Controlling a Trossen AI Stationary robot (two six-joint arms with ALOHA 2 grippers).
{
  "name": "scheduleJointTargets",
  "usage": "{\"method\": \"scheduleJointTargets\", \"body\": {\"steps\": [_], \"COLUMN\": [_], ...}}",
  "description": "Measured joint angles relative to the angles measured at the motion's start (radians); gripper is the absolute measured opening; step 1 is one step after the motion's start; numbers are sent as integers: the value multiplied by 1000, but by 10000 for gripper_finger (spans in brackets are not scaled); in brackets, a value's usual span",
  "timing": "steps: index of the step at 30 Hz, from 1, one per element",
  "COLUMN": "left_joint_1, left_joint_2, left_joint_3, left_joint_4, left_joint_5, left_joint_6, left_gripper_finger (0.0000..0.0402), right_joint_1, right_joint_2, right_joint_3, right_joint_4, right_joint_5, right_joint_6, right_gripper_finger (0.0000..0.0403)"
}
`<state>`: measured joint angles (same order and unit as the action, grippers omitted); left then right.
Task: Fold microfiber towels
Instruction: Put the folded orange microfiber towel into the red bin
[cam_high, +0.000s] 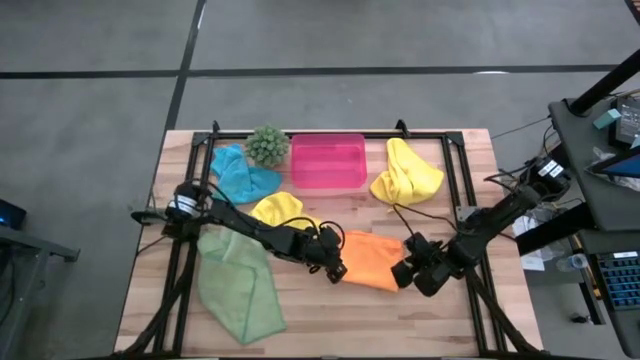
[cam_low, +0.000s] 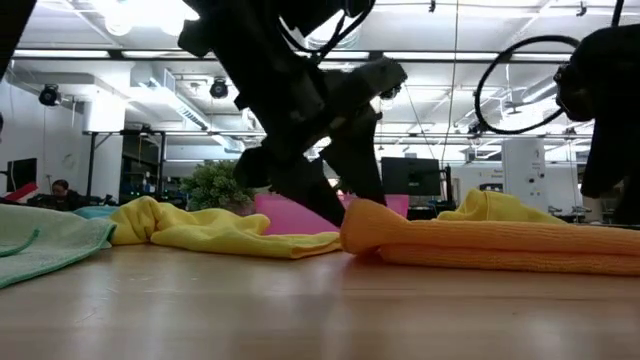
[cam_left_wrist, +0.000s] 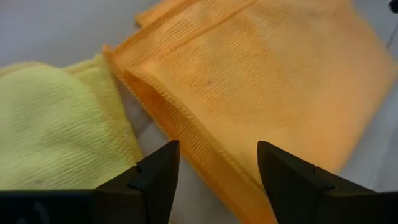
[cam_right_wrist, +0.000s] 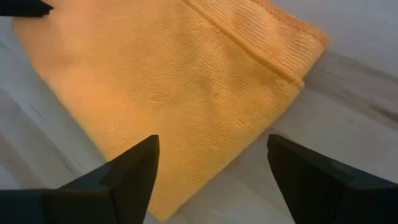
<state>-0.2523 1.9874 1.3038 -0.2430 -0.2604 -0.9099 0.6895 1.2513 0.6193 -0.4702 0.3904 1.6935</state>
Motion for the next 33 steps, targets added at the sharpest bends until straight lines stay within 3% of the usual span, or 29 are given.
{"method": "scheduleJointTargets", "body": {"steps": [16, 33], "left_joint_1": [12, 17], "left_joint_2": [4, 21], "left_joint_3": [-9, -80], "left_joint_4": [47, 216], "left_joint_5": [0, 1], "left_joint_6": [29, -5], "left_gripper_finger": [200, 200], "right_joint_1": [0, 0], "right_joint_2": [158, 162], "right_joint_3": [0, 0], "right_joint_4": [163, 167], "right_joint_5": [11, 28], "right_joint_6": [35, 34], "right_gripper_finger": [293, 290]}}
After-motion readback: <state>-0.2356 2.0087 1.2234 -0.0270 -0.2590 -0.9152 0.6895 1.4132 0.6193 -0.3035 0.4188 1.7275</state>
